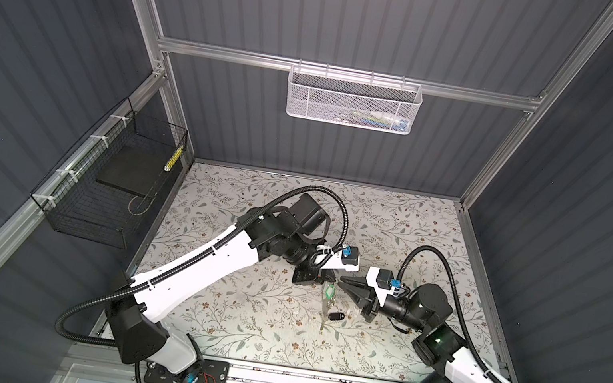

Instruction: Put the keys on the keyring

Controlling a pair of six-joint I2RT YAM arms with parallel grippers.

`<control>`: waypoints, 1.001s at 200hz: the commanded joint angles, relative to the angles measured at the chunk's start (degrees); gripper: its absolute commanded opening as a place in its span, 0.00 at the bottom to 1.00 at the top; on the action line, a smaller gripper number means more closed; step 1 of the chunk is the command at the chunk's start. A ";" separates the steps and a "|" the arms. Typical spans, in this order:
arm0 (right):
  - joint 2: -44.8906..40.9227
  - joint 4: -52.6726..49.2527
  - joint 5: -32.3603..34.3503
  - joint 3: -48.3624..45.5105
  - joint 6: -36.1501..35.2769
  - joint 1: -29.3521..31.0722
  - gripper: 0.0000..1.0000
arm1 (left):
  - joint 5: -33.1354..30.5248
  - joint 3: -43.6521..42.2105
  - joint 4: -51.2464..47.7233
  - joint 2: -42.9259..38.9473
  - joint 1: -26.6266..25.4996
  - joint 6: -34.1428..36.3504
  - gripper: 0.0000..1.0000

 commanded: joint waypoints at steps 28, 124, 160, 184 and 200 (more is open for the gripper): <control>2.06 1.30 -0.63 2.43 0.27 0.45 0.15 | 1.60 3.21 -1.95 1.44 -0.80 1.68 0.00; 0.09 6.67 -0.42 -0.68 2.13 0.57 0.00 | -2.40 -3.26 5.16 -4.06 -0.34 -4.70 0.44; 0.94 10.38 -1.06 -1.82 3.74 0.54 0.00 | -1.92 -13.18 14.52 -10.31 0.14 -10.71 0.45; 1.73 12.15 -1.82 -2.11 4.22 0.51 0.00 | -1.77 -17.77 20.17 -13.78 0.25 -12.98 0.45; 2.18 13.62 -2.10 -2.44 4.68 0.50 0.00 | -1.34 -19.44 22.55 -15.11 0.22 -13.72 0.43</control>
